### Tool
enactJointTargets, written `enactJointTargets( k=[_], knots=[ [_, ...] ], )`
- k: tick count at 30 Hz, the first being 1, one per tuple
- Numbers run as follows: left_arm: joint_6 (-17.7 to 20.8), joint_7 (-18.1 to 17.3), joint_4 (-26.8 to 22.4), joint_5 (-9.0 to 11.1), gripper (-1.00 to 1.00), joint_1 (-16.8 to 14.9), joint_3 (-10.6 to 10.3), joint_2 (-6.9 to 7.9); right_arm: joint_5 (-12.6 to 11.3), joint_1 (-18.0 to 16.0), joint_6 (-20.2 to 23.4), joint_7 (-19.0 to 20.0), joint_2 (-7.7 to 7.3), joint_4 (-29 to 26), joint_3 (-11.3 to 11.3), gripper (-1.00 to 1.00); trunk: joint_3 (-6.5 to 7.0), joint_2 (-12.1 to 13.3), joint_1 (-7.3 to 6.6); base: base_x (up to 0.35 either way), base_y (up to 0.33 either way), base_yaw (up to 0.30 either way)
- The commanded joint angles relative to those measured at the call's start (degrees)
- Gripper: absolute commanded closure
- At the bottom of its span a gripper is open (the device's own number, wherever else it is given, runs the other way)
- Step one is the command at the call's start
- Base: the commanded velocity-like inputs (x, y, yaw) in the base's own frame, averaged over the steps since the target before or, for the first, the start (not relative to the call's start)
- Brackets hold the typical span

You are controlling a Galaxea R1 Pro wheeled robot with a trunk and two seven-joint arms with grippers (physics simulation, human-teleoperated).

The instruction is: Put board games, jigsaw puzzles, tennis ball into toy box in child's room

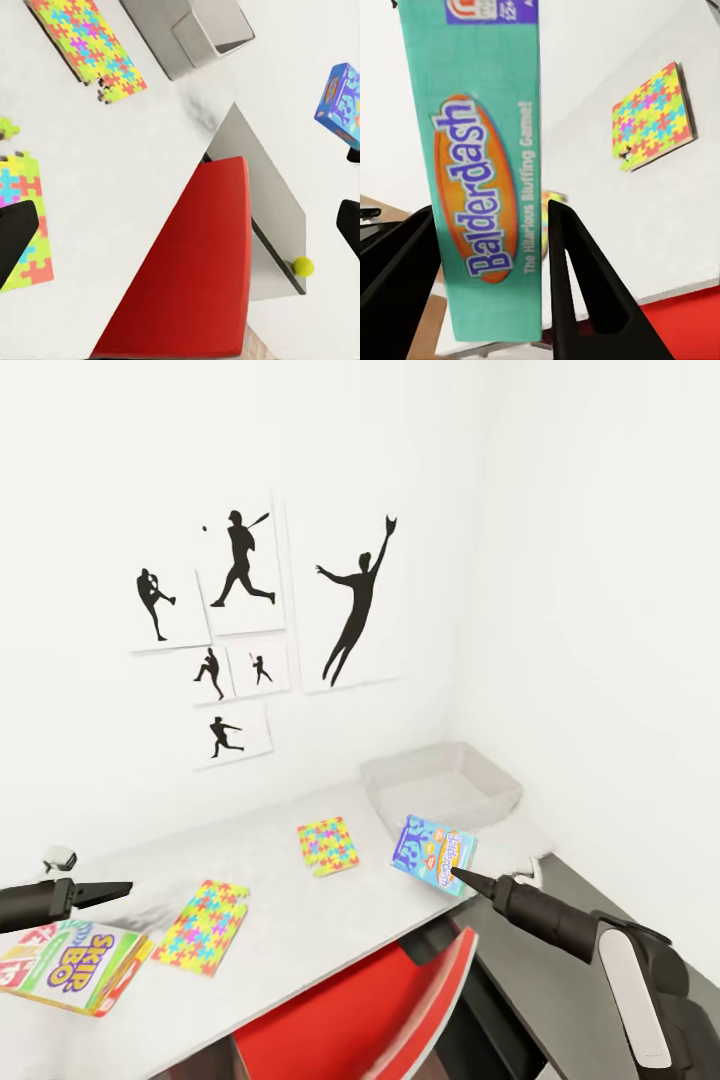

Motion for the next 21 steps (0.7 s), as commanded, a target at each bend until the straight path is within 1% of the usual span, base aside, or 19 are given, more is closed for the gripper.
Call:
enactJointTargets(
  k=[1,7,21],
  knots=[
    [0.6,-0.2,0.0,0.0,-1.00,-0.1,0.0,-0.01,-0.2,-0.1,0.4,0.4,0.00,0.0,-0.1,1.00,-0.13,-0.1,0.05,0.143,0.000,0.166],
    [0.6,-0.2,0.0,0.0,-1.00,-0.1,0.0,-0.32,-0.2,-0.1,0.4,0.3,-0.01,0.1,-0.1,1.00,-0.13,-0.1,0.05,0.079,0.011,0.051],
    [0.6,-0.2,0.0,0.0,-1.00,-0.1,0.0,-0.39,-0.2,-0.1,0.4,0.4,-0.04,0.1,-0.1,1.00,-0.13,-0.1,0.05,0.172,0.009,0.003]
  ],
)
